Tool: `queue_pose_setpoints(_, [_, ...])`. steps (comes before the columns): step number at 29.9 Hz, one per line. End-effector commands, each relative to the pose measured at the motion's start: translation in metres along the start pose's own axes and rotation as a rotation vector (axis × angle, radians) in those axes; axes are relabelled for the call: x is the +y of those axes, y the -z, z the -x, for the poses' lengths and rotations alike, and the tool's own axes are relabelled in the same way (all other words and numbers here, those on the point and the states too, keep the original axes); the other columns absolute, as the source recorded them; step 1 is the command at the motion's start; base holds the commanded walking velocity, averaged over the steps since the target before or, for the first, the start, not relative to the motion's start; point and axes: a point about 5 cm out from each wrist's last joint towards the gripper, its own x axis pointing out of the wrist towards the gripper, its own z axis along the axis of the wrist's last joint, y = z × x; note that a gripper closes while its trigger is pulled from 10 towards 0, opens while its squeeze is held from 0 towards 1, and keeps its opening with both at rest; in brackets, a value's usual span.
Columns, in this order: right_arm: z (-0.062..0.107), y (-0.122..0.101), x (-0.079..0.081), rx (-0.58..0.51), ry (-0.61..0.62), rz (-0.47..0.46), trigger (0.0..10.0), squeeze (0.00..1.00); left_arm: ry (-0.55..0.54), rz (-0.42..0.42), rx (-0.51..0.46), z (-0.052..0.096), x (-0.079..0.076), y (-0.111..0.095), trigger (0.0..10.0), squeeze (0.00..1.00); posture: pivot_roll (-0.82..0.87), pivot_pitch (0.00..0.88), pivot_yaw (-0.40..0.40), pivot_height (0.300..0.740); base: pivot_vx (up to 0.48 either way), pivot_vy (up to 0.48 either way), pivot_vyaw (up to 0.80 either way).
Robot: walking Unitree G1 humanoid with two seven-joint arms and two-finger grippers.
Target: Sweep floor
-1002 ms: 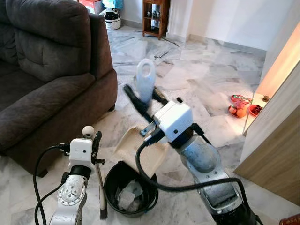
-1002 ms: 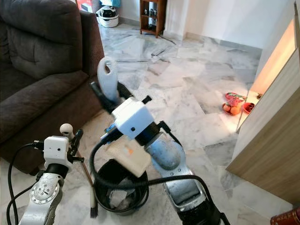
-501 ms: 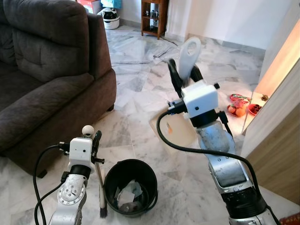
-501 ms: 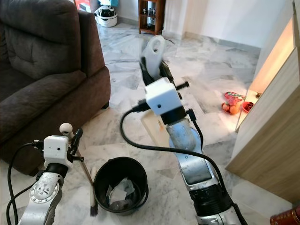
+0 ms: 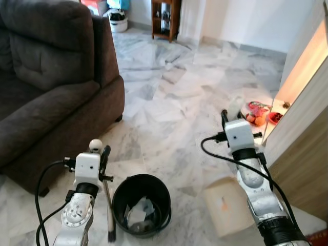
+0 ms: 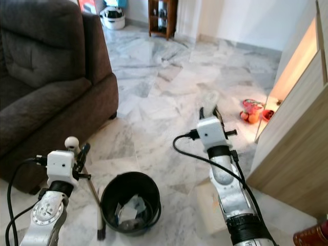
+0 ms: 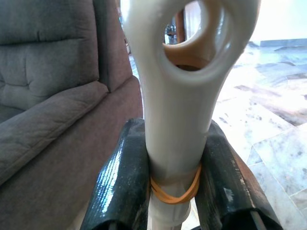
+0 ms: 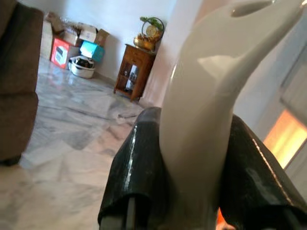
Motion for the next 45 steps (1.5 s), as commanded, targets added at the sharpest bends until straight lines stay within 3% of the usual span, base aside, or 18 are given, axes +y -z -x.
queue_pose_setpoints(1, [0.003, 0.008, -0.003, 0.022, 0.032, -0.065, 10.0, 0.0, 0.002, -0.016, -0.049, -0.001, 0.003, -0.008, 10.0, 0.0, 0.12, 0.051, 0.003, 0.74, 0.0, 0.0, 0.0])
queue_pose_setpoints(6, [0.009, 0.025, -0.005, 0.095, 0.06, -0.165, 10.0, 0.0, 0.007, -0.01, -0.048, 0.0, 0.002, -0.008, 10.0, 0.0, 0.12, 0.045, 0.005, 0.74, -0.052, 0.0, 0.0])
queue_pose_setpoints(12, [0.012, 0.034, -0.004, 0.126, 0.054, -0.204, 10.0, 0.0, 0.005, -0.004, -0.052, 0.0, 0.001, -0.008, 10.0, 0.0, 0.12, 0.048, 0.002, 0.74, -0.291, 0.0, 0.0])
queue_pose_setpoints(36, [0.015, 0.043, -0.009, 0.124, 0.063, -0.204, 10.0, 0.0, -0.002, -0.004, -0.055, -0.002, 0.001, -0.009, 10.0, 0.0, 0.11, 0.076, 0.003, 0.74, -0.285, 0.0, 0.0])
queue_pose_setpoints(45, [0.017, 0.046, -0.008, 0.137, 0.056, -0.206, 10.0, 0.0, -0.009, -0.01, -0.05, -0.002, 0.002, -0.008, 10.0, 0.0, 0.11, 0.077, 0.002, 0.74, 0.0, 0.0, 0.0])
